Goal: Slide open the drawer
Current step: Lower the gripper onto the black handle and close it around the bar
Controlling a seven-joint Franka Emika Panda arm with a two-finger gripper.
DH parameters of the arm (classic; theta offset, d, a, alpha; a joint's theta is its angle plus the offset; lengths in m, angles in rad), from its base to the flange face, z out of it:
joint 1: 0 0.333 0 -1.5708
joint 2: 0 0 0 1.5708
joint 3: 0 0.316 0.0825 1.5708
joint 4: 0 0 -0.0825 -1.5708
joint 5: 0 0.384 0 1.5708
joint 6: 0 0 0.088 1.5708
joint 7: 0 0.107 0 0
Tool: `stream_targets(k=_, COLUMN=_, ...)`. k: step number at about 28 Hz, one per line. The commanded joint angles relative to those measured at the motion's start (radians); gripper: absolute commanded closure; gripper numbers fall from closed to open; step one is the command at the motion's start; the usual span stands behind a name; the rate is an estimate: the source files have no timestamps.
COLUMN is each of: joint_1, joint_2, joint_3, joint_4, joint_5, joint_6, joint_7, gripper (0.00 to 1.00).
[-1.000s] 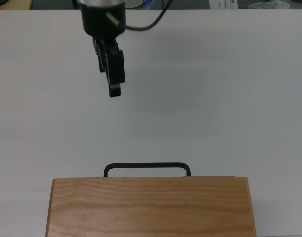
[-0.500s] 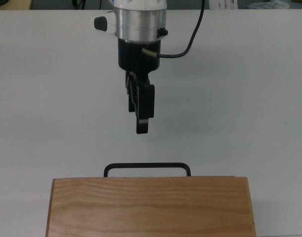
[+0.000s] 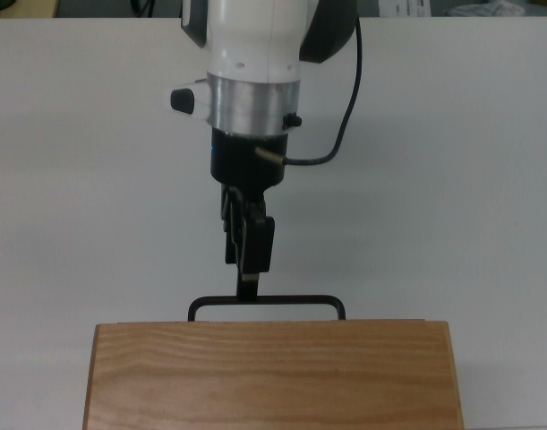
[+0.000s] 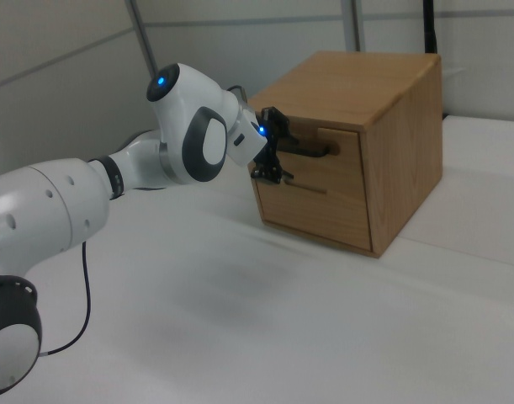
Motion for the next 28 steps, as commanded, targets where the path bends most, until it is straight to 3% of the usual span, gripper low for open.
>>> stream_targets(k=1, joint_1=0.024, joint_2=0.073, joint_3=-0.003, joint_4=0.08, joint_5=-0.1, joint_6=0.024, joint_7=0.081, gripper=0.31)
stream_targets(k=5, joint_1=0.031, joint_2=0.105, joint_3=0.001, joint_4=0.116, joint_5=-0.157, joint_6=0.024, joint_7=0.132, gripper=0.38)
stream_targets(k=9, joint_1=0.039, joint_2=0.128, joint_3=-0.001, joint_4=0.144, joint_5=-0.163, joint_6=0.024, joint_7=0.132, gripper=0.41)
stream_targets(k=14, joint_1=0.042, joint_2=0.142, joint_3=-0.001, joint_4=0.149, joint_5=-0.18, joint_6=0.024, joint_7=0.134, gripper=0.57)
stream_targets(k=15, joint_1=0.051, joint_2=0.148, joint_3=-0.001, joint_4=0.149, joint_5=-0.181, joint_6=0.024, joint_7=0.132, gripper=0.66)
stream_targets(k=20, joint_1=0.053, joint_2=0.142, joint_3=0.004, joint_4=0.143, joint_5=-0.201, joint_6=0.021, joint_7=0.146, gripper=0.9)
stream_targets(k=24, joint_1=0.048, joint_2=0.121, joint_3=0.036, joint_4=0.135, joint_5=-0.221, joint_6=0.014, joint_7=0.158, gripper=0.99)
stream_targets(k=28, joint_1=0.041, joint_2=0.075, joint_3=0.053, joint_4=0.086, joint_5=-0.234, joint_6=0.011, joint_7=0.177, gripper=1.0)
